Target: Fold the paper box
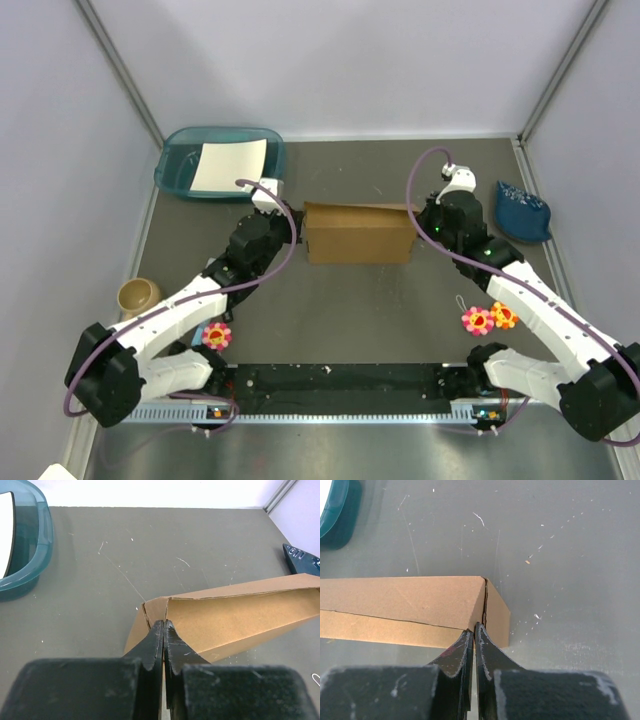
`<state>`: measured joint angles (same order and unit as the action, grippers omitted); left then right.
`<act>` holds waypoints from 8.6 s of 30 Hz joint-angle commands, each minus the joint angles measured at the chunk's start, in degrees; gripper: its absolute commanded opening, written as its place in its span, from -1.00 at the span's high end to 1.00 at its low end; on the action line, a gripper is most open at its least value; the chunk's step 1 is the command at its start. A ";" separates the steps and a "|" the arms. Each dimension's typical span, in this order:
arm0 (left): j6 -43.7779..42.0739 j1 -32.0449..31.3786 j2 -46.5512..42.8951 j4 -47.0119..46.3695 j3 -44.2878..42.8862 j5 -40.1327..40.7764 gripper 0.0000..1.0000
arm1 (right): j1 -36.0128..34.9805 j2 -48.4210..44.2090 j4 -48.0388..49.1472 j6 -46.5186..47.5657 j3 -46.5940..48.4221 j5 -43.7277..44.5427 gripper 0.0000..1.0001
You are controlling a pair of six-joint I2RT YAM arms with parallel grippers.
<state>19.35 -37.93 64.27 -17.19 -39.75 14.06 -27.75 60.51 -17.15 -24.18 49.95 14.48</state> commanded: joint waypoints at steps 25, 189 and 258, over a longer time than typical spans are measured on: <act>3.14 -0.12 4.46 -7.42 10.56 -0.35 1.00 | -0.47 0.93 -7.02 -0.78 -2.49 -1.65 1.00; 26.87 19.65 9.90 -7.51 -9.20 -37.96 0.77 | 11.84 0.75 13.45 -15.63 -11.28 -31.44 1.00; 21.07 13.59 -9.96 22.29 14.35 -11.16 -0.09 | 8.41 5.73 13.61 -12.46 -17.01 -25.29 0.28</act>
<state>39.53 -24.58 51.27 5.63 -24.40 2.46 -19.00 60.20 -14.13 -34.24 30.72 -9.28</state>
